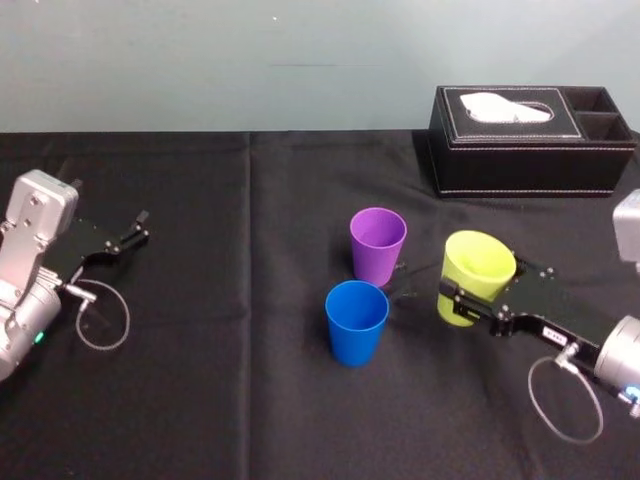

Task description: Stack the three plastic cups sequentially using one hand.

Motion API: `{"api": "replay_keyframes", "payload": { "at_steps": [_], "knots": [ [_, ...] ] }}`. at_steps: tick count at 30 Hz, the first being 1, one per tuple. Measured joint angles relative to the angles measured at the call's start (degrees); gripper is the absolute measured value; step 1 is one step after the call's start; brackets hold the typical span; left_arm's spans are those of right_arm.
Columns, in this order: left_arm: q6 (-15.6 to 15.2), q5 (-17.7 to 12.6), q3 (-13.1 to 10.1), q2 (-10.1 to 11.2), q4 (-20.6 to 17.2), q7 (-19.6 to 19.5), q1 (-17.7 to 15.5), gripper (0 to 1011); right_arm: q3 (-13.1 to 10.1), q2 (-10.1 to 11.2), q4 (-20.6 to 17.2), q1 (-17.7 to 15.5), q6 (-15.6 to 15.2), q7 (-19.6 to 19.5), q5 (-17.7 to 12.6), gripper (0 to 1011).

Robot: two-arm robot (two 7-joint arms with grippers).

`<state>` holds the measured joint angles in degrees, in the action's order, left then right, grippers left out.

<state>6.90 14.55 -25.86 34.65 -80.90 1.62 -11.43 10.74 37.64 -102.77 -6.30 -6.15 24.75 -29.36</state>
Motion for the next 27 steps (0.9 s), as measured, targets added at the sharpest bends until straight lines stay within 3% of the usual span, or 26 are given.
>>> {"api": "replay_keyframes", "payload": {
  "at_steps": [6, 11, 18, 27],
  "knots": [
    [0.0, 0.0, 0.0, 0.0, 0.0, 0.0, 0.0, 1011, -0.59, 1.08, -3.45, 2.0, -4.09, -1.09, -1.32, 728],
    [0.0, 0.0, 0.0, 0.0, 0.0, 0.0, 0.0, 1011, 1.2, 0.66, -3.74, 6.56, -6.93, -2.2, -1.24, 728],
    [0.0, 0.0, 0.0, 0.0, 0.0, 0.0, 0.0, 1011, 5.55, -2.42, 0.23, 13.96, -8.97, -2.99, -0.11, 728],
    [0.0, 0.0, 0.0, 0.0, 0.0, 0.0, 0.0, 1011, 10.1, -6.34, 6.53, 20.77, -10.43, -2.34, 0.25, 728]
  ]
}}
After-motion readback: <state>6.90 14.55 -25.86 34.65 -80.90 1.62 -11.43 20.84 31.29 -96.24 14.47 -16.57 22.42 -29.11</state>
